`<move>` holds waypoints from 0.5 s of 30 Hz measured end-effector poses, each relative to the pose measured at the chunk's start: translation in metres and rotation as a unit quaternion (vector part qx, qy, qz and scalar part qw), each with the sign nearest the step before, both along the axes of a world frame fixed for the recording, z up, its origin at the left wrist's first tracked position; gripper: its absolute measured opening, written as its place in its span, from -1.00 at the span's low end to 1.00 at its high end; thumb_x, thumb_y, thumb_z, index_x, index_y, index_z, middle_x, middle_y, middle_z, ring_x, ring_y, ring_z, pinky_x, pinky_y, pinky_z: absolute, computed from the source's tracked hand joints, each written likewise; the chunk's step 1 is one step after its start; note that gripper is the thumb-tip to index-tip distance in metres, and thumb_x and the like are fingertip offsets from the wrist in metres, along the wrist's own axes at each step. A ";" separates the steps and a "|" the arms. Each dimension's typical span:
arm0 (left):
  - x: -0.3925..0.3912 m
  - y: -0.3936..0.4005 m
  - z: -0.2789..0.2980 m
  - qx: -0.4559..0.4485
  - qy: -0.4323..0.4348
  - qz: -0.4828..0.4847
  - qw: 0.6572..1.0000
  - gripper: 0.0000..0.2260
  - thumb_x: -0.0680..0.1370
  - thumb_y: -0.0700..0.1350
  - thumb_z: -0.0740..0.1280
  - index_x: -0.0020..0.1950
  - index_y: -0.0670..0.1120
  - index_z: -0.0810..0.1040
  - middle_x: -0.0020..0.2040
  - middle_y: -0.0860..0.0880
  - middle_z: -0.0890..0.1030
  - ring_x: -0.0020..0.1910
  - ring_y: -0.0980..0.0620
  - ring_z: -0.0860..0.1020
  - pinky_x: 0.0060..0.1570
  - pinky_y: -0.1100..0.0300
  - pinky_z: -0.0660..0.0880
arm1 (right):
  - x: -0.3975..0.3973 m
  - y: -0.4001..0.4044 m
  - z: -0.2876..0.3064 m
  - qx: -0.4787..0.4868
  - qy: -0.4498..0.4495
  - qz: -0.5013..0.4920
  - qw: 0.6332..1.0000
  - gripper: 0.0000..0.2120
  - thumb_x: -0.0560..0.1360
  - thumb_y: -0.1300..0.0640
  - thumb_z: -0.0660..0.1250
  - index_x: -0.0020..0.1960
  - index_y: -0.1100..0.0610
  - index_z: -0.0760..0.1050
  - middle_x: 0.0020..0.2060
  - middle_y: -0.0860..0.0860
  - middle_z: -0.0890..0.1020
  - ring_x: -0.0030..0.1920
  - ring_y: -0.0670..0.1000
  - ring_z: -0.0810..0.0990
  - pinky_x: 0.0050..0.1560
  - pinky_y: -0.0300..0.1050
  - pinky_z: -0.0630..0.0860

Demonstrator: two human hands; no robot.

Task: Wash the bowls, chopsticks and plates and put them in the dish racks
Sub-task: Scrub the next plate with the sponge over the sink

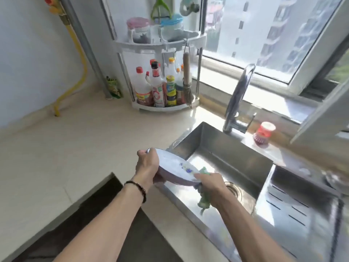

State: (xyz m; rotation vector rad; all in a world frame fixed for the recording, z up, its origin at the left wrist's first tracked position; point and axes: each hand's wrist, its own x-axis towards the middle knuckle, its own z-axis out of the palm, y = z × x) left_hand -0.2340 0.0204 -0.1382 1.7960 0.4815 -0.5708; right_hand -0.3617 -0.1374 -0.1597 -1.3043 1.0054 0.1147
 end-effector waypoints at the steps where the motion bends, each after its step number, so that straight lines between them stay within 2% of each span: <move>1: 0.008 -0.011 -0.013 0.023 0.002 -0.015 1.000 -0.55 0.33 0.09 0.13 0.20 0.04 0.39 0.06 -0.20 0.60 0.01 -0.32 0.61 -0.11 -0.33 0.60 | -0.005 -0.007 -0.004 0.025 0.012 -0.013 1.000 -0.81 0.51 0.28 0.37 -0.26 0.29 0.51 -0.54 0.13 0.45 -0.60 0.01 0.33 -0.56 -0.28 0.28; 4: 0.019 -0.035 -0.029 0.079 0.003 -0.037 0.996 -0.49 0.30 0.10 0.10 0.23 0.03 0.39 0.13 -0.23 0.61 0.06 -0.33 0.61 0.06 -0.29 0.56 | -0.012 -0.020 -0.009 0.080 0.036 -0.014 0.996 -0.77 0.55 0.25 0.34 -0.29 0.24 0.46 -0.49 0.13 0.43 -0.57 0.01 0.27 -0.54 -0.29 0.29; 6: 0.017 -0.046 -0.023 0.092 0.002 -0.044 0.995 -0.48 0.31 0.11 0.10 0.26 0.02 0.35 0.17 -0.22 0.58 0.12 -0.33 0.59 0.10 -0.29 0.53 | -0.015 -0.026 -0.012 0.100 0.050 -0.010 0.994 -0.77 0.55 0.24 0.33 -0.28 0.24 0.46 -0.46 0.13 0.42 -0.57 0.01 0.27 -0.54 -0.27 0.31; 11: -0.003 -0.069 0.012 0.090 0.004 -0.054 0.994 -0.51 0.34 0.11 0.14 0.26 0.03 0.26 0.15 -0.18 0.53 0.13 -0.29 0.56 0.08 -0.28 0.55 | -0.014 -0.030 -0.020 0.123 0.051 -0.029 0.991 -0.84 0.49 0.32 0.29 -0.27 0.26 0.45 -0.55 0.10 0.41 -0.62 -0.01 0.26 -0.49 -0.28 0.28; 15: -0.010 -0.073 0.021 0.082 -0.006 -0.060 0.995 -0.51 0.43 0.11 0.14 0.33 0.02 0.27 0.17 -0.15 0.53 0.13 -0.25 0.56 0.02 -0.27 0.59 | -0.012 -0.035 -0.025 0.089 0.039 -0.047 0.994 -0.92 0.43 0.37 0.30 -0.22 0.35 0.54 -0.50 0.16 0.49 -0.63 -0.02 0.34 -0.56 -0.30 0.25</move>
